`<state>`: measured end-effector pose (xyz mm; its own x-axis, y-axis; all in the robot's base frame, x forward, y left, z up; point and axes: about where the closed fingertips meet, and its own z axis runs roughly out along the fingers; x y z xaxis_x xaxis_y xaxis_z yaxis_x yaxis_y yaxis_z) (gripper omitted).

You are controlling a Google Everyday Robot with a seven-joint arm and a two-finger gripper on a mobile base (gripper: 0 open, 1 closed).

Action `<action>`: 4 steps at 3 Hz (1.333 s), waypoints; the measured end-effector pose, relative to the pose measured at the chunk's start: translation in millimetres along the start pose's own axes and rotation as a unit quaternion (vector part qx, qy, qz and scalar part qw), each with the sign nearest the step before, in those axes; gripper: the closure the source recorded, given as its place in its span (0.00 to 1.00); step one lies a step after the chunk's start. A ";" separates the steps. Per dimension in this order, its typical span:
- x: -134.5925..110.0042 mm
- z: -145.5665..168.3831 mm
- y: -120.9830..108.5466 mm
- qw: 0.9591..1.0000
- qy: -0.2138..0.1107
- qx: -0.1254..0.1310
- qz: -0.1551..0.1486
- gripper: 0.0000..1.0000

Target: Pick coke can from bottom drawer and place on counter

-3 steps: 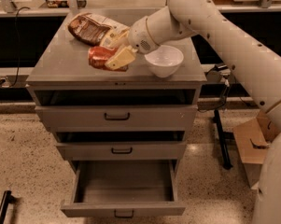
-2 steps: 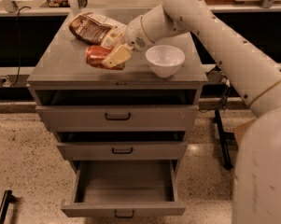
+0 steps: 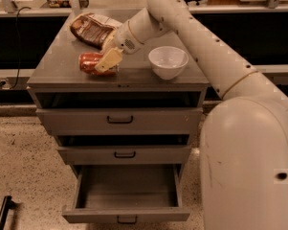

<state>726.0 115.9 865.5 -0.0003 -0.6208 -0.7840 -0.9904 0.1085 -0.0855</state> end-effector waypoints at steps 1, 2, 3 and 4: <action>-1.1 3.0 0.8 1.000 0.000 -0.002 -0.001 0.81; -1.3 6.7 1.7 1.000 0.000 -0.005 -0.001 0.59; -1.1 10.3 2.8 1.000 0.000 -0.008 -0.001 0.34; -0.9 13.6 3.8 1.000 0.000 -0.011 -0.001 0.11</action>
Offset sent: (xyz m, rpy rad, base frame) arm -0.0001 0.0029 -0.0005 0.0005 0.0007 0.0048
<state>724.1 127.4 857.5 0.0018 -0.6217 -0.7832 -0.9932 0.0903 -0.0739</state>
